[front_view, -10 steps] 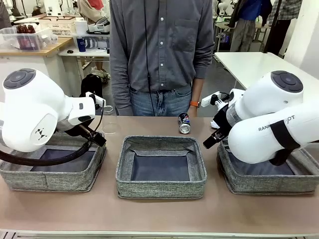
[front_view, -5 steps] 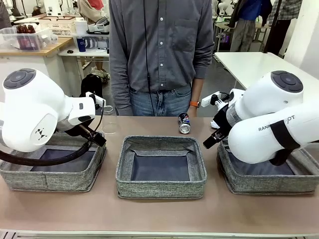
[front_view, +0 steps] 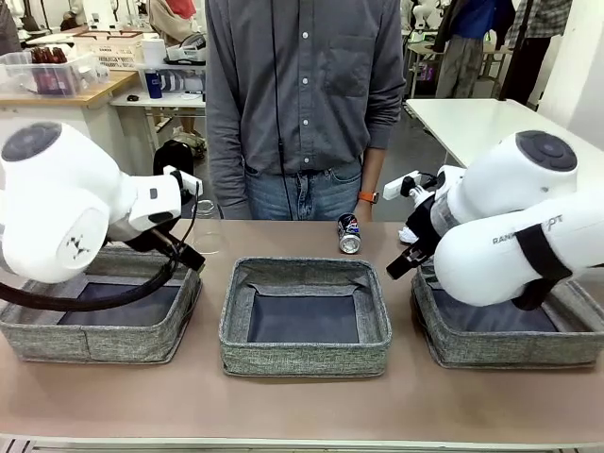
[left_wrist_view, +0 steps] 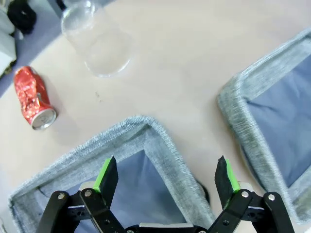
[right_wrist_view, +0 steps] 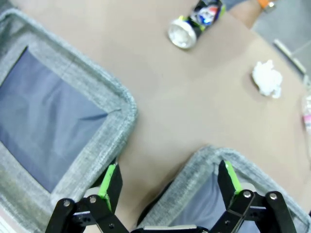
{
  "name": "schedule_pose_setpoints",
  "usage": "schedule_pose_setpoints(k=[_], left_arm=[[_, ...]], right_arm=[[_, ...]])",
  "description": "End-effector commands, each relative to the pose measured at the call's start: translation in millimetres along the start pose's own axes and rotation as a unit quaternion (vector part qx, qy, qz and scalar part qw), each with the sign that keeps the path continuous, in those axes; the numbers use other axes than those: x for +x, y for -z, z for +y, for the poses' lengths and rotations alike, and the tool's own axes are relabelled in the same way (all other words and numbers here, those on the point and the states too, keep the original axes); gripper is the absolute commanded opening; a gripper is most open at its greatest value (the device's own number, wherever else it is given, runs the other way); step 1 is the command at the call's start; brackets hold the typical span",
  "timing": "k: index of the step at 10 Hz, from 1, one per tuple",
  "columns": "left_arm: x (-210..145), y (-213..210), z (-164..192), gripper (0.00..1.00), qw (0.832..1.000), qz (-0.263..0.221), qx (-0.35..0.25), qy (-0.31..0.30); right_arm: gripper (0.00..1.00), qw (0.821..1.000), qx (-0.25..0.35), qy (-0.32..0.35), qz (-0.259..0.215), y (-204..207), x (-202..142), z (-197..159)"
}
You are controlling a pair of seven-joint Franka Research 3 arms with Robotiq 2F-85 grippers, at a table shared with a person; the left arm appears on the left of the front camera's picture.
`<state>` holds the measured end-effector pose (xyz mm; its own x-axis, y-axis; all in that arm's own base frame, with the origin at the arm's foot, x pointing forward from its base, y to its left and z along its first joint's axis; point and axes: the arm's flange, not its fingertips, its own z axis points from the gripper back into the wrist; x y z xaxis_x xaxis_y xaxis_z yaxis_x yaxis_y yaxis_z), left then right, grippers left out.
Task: Sort the waste into the appropriate baskets.
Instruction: Pick up the waste item pointed out by the person.
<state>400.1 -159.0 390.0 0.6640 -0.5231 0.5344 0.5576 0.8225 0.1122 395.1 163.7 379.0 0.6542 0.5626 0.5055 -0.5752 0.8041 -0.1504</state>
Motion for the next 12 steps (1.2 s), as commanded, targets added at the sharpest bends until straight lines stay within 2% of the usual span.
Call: schedule_pose_setpoints(k=[1, 2, 3, 4, 5, 6, 7, 8, 9, 10, 11, 12], left_arm=[[25, -70, 12, 1.0, 0.999, 0.032, -0.024, -0.02], [37, -120, 12, 1.0, 0.997, 0.048, -0.026, -0.054], [39, -155, 9, 1.0, 0.998, 0.042, -0.03, -0.046], [37, -177, 2, 1.0, 0.998, 0.035, -0.042, -0.025], [32, -184, -6, 1.0, 0.999, 0.026, -0.018, 0.013], [36, -162, 6, 1.0, 0.999, 0.034, -0.03, -0.03], [36, -162, 6, 1.0, 0.999, 0.034, -0.03, -0.03], [35, -198, -3, 1.0, 0.999, 0.031, -0.026, -0.017], [29, -188, -1, 1.0, 0.99, 0.08, -0.11, -0.043], [22, -189, 9, 1.0, 0.968, 0.106, -0.21, -0.083], [14, -194, 25, 1.0, 0.931, 0.088, -0.339, -0.104], [4, -193, 40, 1.0, 0.89, 0.059, -0.438, -0.111]], right_arm=[[1.0, 0.999, 0.012, 0.046, 0.016, -60, 21, -21], [1.0, 0.996, -0.009, 0.087, 0.022, -110, 32, -33], [1.0, 0.996, -0.022, 0.091, 0.009, -150, 34, -36], [1.0, 0.996, -0.047, 0.069, -0.008, -179, 30, -31], [1.0, 0.996, -0.079, 0.045, -0.024, -187, 25, -24], [1.0, 0.997, -0.023, 0.074, -0.003, -154, 29, -40], [1.0, 0.997, -0.043, 0.064, -0.019, -192, 30, -36], [1.0, 0.999, -0.013, 0.052, 0.001, -172, 25, -32], [1.0, 0.993, 0.034, 0.11, -0.012, -170, 18, -38], [1.0, 0.979, 0.099, 0.177, -0.027, -176, 10, -49], [1.0, 0.931, 0.256, 0.259, -0.021, -189, 5, -60], [1.0, 0.879, 0.381, 0.286, -0.029, -196, -4, -71]])
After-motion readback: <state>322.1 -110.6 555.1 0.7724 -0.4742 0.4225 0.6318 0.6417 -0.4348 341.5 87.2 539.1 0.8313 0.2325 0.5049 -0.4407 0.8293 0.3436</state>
